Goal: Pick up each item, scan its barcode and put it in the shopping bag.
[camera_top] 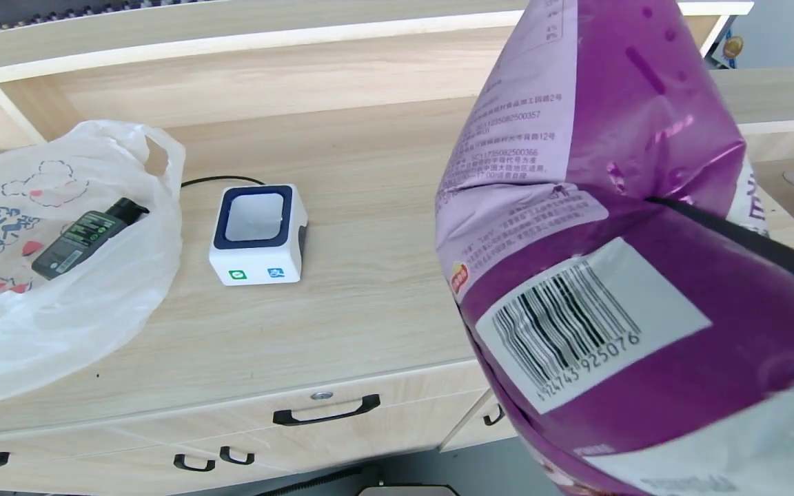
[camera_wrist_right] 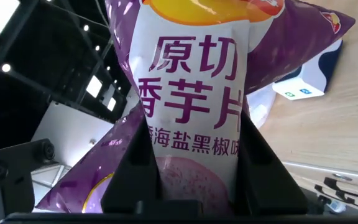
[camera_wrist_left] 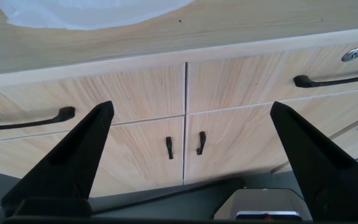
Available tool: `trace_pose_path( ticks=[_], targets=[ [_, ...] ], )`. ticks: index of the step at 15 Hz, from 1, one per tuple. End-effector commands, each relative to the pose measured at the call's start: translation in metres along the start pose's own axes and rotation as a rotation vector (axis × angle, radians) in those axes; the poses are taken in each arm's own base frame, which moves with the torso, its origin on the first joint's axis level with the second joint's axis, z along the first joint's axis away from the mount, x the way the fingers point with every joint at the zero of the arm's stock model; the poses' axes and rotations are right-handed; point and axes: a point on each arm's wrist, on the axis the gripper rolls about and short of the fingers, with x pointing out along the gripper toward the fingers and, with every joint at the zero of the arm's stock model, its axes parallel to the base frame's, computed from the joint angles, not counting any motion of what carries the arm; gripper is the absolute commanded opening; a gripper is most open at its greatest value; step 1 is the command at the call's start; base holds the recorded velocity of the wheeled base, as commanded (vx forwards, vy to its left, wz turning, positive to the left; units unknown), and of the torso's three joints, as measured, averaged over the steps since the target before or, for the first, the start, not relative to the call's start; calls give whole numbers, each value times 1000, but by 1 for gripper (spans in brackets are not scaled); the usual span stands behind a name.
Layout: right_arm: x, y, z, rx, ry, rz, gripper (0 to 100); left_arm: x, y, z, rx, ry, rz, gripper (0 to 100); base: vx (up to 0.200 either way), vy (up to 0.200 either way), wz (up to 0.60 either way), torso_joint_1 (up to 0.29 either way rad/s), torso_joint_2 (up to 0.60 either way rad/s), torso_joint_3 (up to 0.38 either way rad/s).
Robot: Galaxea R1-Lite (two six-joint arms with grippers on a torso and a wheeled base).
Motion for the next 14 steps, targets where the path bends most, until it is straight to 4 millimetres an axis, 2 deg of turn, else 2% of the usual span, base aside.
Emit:
trace_pose_path(
  ticks=[1,14],
  targets=[
    [-5,4,2,25,19,32,0,0,0,0,1,2,0,100,0,0,0,0,0,0],
    [5,4,6,76,15,46,0,0,0,0,-4,6,-1,100,0,0,0,0,0,0]
  ],
)
